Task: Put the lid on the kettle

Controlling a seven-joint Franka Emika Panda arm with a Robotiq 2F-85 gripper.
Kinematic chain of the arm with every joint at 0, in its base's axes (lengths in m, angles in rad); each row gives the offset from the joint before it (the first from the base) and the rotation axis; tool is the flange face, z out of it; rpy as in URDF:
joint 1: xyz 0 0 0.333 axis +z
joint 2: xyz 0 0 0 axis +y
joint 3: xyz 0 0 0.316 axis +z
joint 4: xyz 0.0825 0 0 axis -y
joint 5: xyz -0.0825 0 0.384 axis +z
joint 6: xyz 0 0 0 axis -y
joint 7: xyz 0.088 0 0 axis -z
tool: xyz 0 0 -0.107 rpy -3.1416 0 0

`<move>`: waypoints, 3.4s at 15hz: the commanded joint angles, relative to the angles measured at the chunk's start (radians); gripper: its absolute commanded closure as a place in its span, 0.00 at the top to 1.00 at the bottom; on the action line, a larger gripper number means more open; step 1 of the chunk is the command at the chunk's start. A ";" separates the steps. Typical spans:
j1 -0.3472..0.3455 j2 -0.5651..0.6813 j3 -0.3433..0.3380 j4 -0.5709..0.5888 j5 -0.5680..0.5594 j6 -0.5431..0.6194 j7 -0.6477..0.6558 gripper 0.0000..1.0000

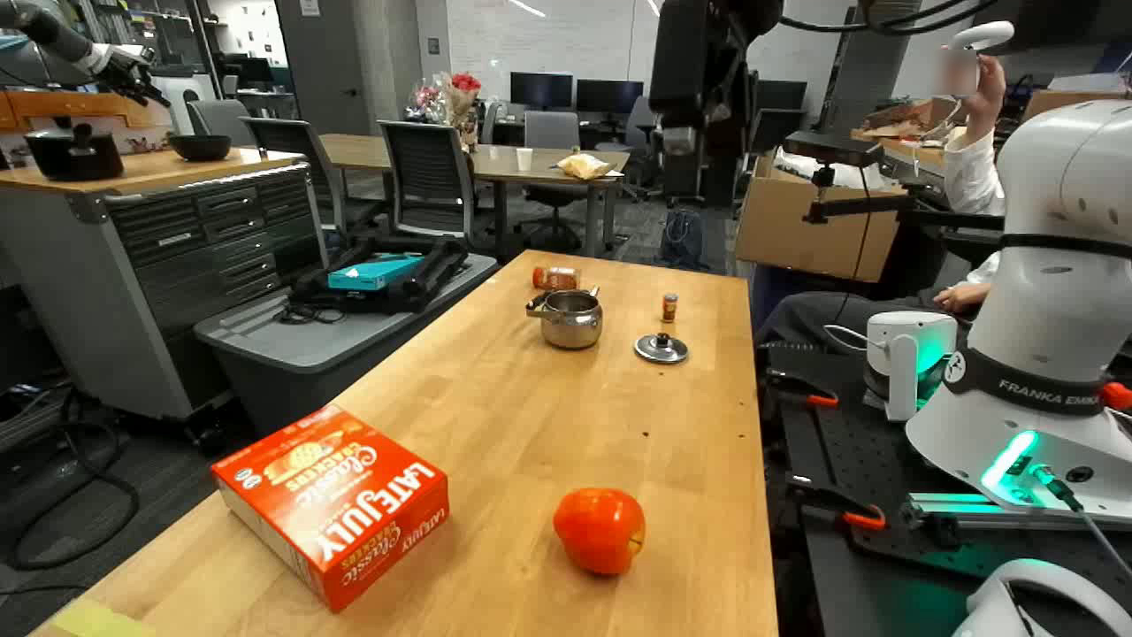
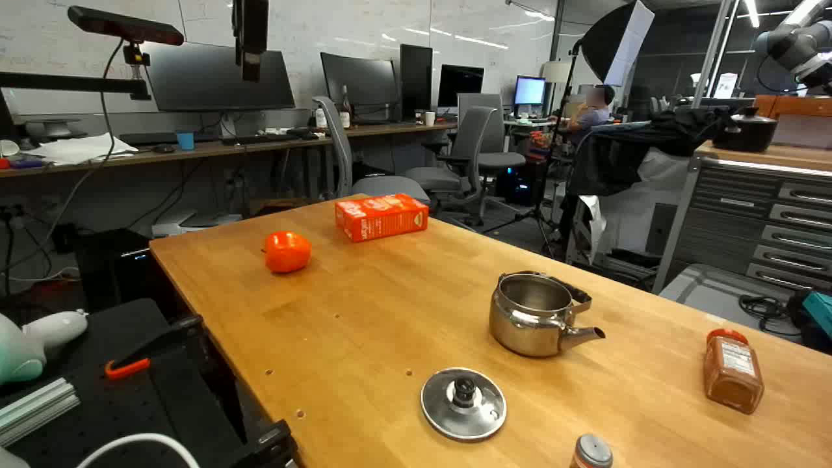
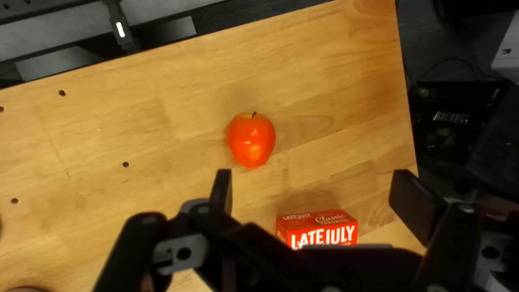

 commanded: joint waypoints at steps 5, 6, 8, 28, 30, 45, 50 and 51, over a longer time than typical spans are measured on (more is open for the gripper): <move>-0.002 -0.001 0.002 0.015 0.000 -0.002 -0.001 1.00; -0.002 -0.001 0.002 0.015 0.000 -0.002 -0.001 1.00; -0.002 -0.001 0.002 0.015 0.000 -0.002 -0.001 1.00; -0.149 0.041 -0.108 -0.034 -0.088 0.159 -0.021 1.00; -0.164 0.064 -0.123 -0.043 -0.099 0.199 -0.025 1.00; -0.248 0.219 -0.254 -0.026 -0.151 0.272 -0.069 1.00; -0.244 0.306 -0.254 -0.018 -0.154 0.321 -0.056 1.00; -0.246 0.325 -0.253 -0.018 -0.161 0.339 -0.046 1.00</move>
